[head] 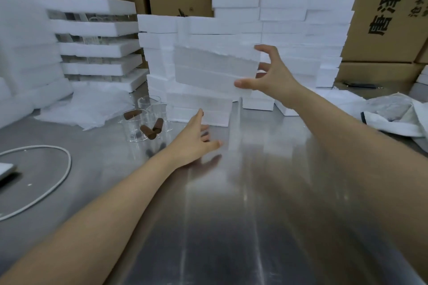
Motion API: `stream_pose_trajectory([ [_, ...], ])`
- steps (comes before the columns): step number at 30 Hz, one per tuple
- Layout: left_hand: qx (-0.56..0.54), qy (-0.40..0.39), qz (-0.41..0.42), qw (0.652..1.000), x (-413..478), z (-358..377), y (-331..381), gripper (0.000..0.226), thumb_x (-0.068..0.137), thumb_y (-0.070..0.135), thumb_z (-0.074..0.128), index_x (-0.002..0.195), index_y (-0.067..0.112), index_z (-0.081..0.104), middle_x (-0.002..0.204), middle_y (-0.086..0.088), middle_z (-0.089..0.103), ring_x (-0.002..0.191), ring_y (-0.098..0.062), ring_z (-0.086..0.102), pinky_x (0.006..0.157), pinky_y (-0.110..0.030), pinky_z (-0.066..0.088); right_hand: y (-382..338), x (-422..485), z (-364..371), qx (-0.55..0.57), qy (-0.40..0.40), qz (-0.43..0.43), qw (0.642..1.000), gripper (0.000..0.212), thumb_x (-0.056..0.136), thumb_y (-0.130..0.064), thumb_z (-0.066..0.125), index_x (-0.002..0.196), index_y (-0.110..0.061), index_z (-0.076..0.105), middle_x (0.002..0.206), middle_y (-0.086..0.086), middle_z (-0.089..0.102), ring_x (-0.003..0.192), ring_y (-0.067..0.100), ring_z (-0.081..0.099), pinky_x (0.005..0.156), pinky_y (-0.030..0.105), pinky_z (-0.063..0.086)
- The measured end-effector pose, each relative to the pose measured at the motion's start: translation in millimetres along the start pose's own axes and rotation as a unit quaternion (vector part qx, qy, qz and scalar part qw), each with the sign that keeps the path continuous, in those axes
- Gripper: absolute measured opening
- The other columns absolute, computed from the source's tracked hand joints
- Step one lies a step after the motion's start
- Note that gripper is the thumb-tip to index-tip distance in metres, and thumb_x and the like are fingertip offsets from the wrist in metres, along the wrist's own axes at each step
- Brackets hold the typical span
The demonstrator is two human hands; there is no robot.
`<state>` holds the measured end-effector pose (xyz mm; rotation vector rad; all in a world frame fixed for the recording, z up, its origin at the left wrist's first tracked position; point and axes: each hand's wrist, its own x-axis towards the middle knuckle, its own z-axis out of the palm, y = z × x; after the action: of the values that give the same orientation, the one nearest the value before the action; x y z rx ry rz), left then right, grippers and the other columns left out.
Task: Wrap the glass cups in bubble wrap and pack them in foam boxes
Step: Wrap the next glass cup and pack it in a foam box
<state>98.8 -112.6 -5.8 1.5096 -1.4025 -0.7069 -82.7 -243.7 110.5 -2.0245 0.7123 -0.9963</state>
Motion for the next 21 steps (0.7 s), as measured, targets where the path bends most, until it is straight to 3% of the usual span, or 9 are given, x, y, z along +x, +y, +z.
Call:
stream_pose_trajectory([
  [3,0.032,0.012,0.004,0.999,0,0,-2,0.101,0.085,0.026,0.072,0.153,0.019,-0.003,0.156,0.003,0.010,0.131,-0.011,0.042,0.085,-0.006,0.043,-4,27,18,-0.030,-0.003,0.001,1.000,0.108,0.045,-0.051,0.089,0.135,-0.039,0.030,0.124,0.008,0.054,0.106,0.024,0.062,0.096,0.043,0.051],
  [6,0.069,0.008,0.018,0.997,-1,0,-2,0.095,0.088,0.027,0.067,0.153,0.018,-0.003,0.159,0.010,0.001,0.128,-0.008,0.044,0.097,-0.016,0.040,1,43,30,-0.041,-0.002,0.009,0.999,0.108,0.050,-0.048,0.089,0.138,-0.038,0.029,0.123,0.006,0.053,0.107,0.023,0.060,0.097,0.041,0.050],
  [8,0.085,-0.002,0.001,0.996,0,-1,-3,0.096,0.088,0.030,0.066,0.153,0.023,-0.006,0.159,0.002,0.013,0.124,-0.008,0.049,0.102,-0.022,0.037,9,48,37,-0.017,-0.006,0.021,1.000,0.106,0.055,-0.043,0.090,0.141,-0.036,0.028,0.124,0.008,0.052,0.110,0.023,0.059,0.098,0.042,0.049],
  [12,0.093,-0.006,-0.012,0.996,3,-4,-7,0.094,0.088,0.034,0.064,0.153,0.029,-0.003,0.155,-0.001,0.029,0.118,-0.006,0.053,0.099,-0.021,0.035,23,50,52,-0.037,-0.019,0.032,0.999,0.103,0.063,-0.042,0.087,0.145,-0.036,0.023,0.130,0.009,0.049,0.115,0.024,0.056,0.103,0.041,0.045],
  [18,0.084,0.004,-0.003,0.996,4,-4,-9,0.086,0.090,0.030,0.063,0.153,0.026,0.005,0.158,0.006,0.020,0.115,0.002,0.048,0.105,-0.025,0.037,33,49,54,-0.053,-0.045,0.032,0.997,0.104,0.073,-0.055,0.076,0.150,-0.039,0.008,0.147,0.009,0.037,0.128,0.023,0.045,0.101,0.033,0.041],
  [21,0.096,0.004,-0.002,0.995,2,-4,-9,0.084,0.090,0.029,0.063,0.153,0.027,0.007,0.156,0.008,0.024,0.114,0.002,0.048,0.102,-0.022,0.036,40,38,41,-0.039,0.002,0.021,0.999,0.079,0.086,-0.060,0.057,0.150,-0.034,0.020,0.134,-0.007,0.049,0.123,0.011,0.045,0.095,0.026,0.031],
])
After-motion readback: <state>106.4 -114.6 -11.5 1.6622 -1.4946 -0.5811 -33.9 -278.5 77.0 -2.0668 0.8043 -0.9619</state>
